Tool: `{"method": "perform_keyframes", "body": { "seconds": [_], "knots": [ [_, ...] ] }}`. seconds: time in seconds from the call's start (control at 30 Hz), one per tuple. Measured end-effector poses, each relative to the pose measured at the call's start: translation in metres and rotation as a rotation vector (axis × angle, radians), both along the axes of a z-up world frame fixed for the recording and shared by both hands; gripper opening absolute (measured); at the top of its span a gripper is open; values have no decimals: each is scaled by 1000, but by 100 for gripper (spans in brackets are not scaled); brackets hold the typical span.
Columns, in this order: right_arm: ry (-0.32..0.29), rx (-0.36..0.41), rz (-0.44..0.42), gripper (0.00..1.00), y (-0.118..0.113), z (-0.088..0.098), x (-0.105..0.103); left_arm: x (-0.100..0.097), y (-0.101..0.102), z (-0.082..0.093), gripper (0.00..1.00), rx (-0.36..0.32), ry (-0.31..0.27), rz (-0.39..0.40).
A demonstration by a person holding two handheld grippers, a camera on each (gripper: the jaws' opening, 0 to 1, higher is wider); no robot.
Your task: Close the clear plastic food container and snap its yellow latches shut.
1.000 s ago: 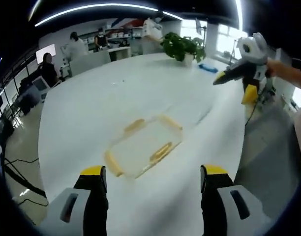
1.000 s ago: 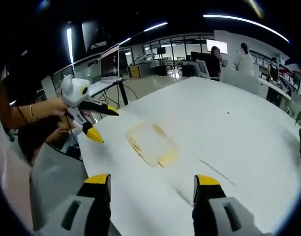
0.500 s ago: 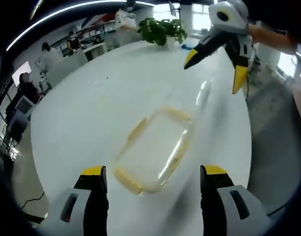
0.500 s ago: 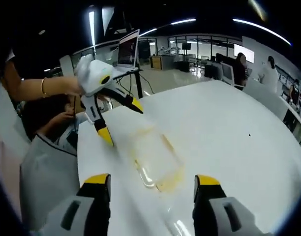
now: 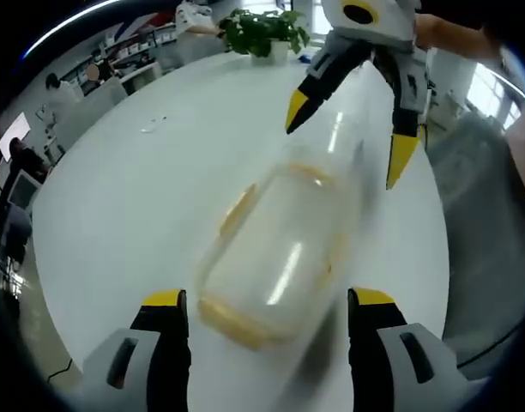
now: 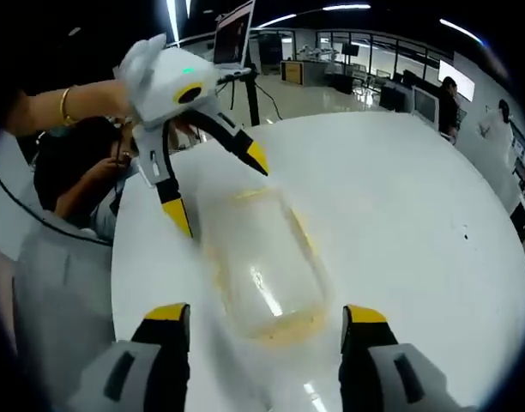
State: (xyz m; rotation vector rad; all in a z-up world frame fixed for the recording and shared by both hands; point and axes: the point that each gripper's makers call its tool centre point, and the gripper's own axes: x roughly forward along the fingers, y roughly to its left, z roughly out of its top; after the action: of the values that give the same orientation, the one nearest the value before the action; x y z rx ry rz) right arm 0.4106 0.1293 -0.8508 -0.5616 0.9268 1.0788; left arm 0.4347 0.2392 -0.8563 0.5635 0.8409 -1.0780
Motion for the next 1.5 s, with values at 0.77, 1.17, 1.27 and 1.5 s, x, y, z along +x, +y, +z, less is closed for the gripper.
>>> {"method": "perform_keyframes", "body": {
  "seconds": [0.77, 1.17, 1.27, 1.5],
  "knots": [
    [20, -130, 39, 77, 2, -46, -3, -3, 6, -32, 70, 106, 48, -103],
    [46, -257, 266, 71, -11, -44, -4, 0, 9, -30, 64, 106, 49, -112],
    [43, -307, 383, 68, -18, -44, -5, 0, 10, -30, 63, 107, 49, -139],
    [51, -319, 380, 46, -21, -40, 13, 1, 12, -31, 63, 106, 50, -130]
  ]
}}
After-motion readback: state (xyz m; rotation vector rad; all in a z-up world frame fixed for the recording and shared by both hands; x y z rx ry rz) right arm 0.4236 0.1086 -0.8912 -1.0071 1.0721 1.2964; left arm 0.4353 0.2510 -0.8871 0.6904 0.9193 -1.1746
